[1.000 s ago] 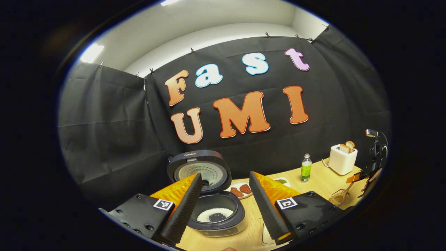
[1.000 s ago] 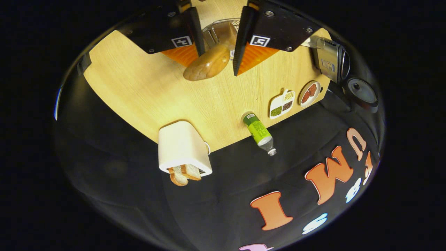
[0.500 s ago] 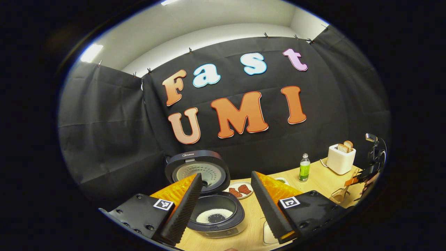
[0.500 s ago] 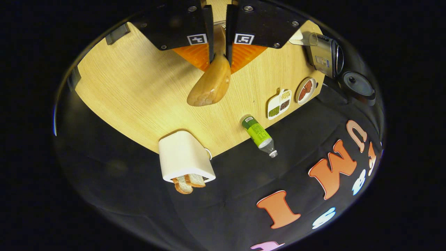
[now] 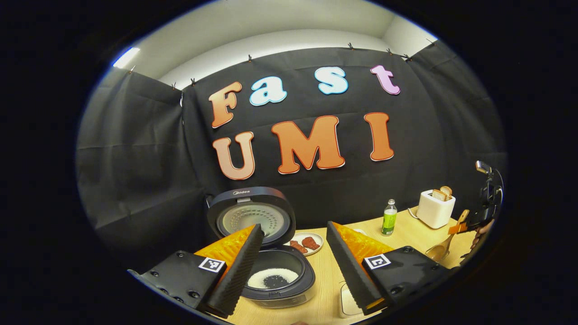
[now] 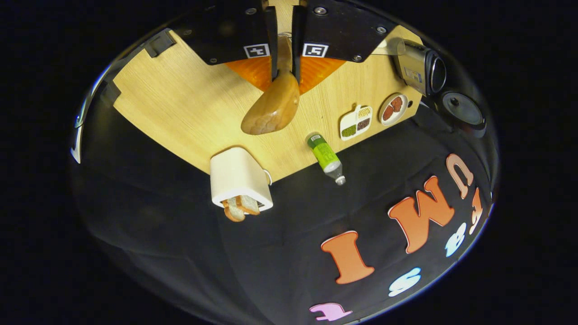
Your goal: Close the left gripper, press the button to open the rice cooker; take a wooden spoon from the chopstick holder with the right hand, scoop a spoonful of rice and pour it into the rice cooker, then put the wooden spoon back into the chopstick holder.
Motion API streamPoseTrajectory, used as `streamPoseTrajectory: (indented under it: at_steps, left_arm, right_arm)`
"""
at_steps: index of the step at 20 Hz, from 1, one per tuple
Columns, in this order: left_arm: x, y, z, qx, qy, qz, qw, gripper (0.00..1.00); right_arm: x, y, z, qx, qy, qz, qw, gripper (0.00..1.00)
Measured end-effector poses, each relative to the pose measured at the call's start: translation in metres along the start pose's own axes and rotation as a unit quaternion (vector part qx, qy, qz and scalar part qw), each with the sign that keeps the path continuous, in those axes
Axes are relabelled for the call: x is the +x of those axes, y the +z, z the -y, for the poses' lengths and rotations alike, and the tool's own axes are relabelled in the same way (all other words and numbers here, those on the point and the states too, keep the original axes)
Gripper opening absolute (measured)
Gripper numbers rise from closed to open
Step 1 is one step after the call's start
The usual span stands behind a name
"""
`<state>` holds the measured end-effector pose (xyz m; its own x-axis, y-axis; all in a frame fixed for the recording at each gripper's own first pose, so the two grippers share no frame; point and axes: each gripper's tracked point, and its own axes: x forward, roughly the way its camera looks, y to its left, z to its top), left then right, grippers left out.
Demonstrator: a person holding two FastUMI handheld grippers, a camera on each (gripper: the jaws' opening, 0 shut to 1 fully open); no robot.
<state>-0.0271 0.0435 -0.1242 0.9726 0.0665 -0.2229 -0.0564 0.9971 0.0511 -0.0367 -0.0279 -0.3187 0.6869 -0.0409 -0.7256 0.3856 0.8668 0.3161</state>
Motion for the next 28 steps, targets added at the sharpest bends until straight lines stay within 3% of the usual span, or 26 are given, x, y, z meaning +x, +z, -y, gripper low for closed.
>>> streamPoseTrajectory:
  at_steps: [1,2,4,5,6,7,8,10,11,12,15,16,19,24,28]
  left_arm:
    - [0.002,-0.001,-0.003,-0.003,-0.001,-0.001,1.0,0.96]
    - [0.003,-0.003,-0.007,-0.006,0.0,-0.002,1.0,0.88]
    - [0.006,-0.006,-0.014,-0.013,0.001,-0.005,1.0,0.88]
    - [0.008,-0.008,-0.017,-0.018,0.001,-0.007,1.0,0.96]
    - [0.01,-0.009,-0.019,-0.022,0.0,-0.009,1.0,0.88]
    - [0.012,-0.011,-0.022,-0.025,0.0,-0.011,1.0,0.96]
    - [0.012,-0.012,-0.024,-0.026,-0.001,-0.012,1.0,0.92]
    - [0.014,-0.013,-0.026,-0.025,-0.005,-0.013,1.0,1.0]
    - [0.014,-0.014,-0.027,-0.022,-0.006,-0.012,1.0,0.88]
    - [0.014,-0.015,-0.028,-0.018,-0.009,-0.012,1.0,0.96]
    - [0.015,-0.016,-0.033,-0.014,-0.013,-0.012,1.0,1.0]
    - [0.015,-0.019,-0.035,-0.015,-0.014,-0.013,1.0,0.96]
    - [0.019,-0.025,-0.043,-0.019,-0.014,-0.021,1.0,0.96]
    - [0.023,-0.035,-0.051,-0.016,-0.019,-0.03,0.999,0.96]
    - [0.029,-0.041,-0.052,-0.015,-0.027,-0.037,0.999,0.96]
  right_arm:
    - [-0.009,0.007,-0.005,0.004,0.005,0.01,1.0,0.12]
    - [-0.016,0.015,-0.012,0.009,0.011,0.02,1.0,0.12]
    - [-0.031,0.024,-0.03,0.014,0.028,0.033,0.999,0.12]
    - [-0.038,0.025,-0.04,0.016,0.039,0.037,0.998,0.12]
    - [-0.044,0.026,-0.052,0.019,0.052,0.039,0.998,0.12]
    - [-0.05,0.024,-0.064,0.018,0.065,0.04,0.997,0.12]
    - [-0.053,0.02,-0.077,0.016,0.078,0.038,0.996,0.12]
    - [-0.056,0.009,-0.1,0.003,0.099,0.03,0.995,0.12]
    - [-0.057,0.001,-0.11,-0.006,0.108,0.023,0.994,0.12]
    - [-0.06,-0.006,-0.119,-0.012,0.117,0.018,0.993,0.12]
    - [-0.065,-0.028,-0.146,-0.034,0.141,0.007,0.989,0.12]
    - [-0.065,-0.036,-0.152,-0.044,0.144,0.004,0.989,0.12]
    - [-0.059,-0.061,-0.159,-0.085,0.139,-0.007,0.987,0.12]
    - [-0.033,-0.087,-0.144,-0.145,0.082,-0.008,0.986,0.11]
    - [-0.022,-0.097,-0.136,-0.179,0.057,0.007,0.982,0.11]
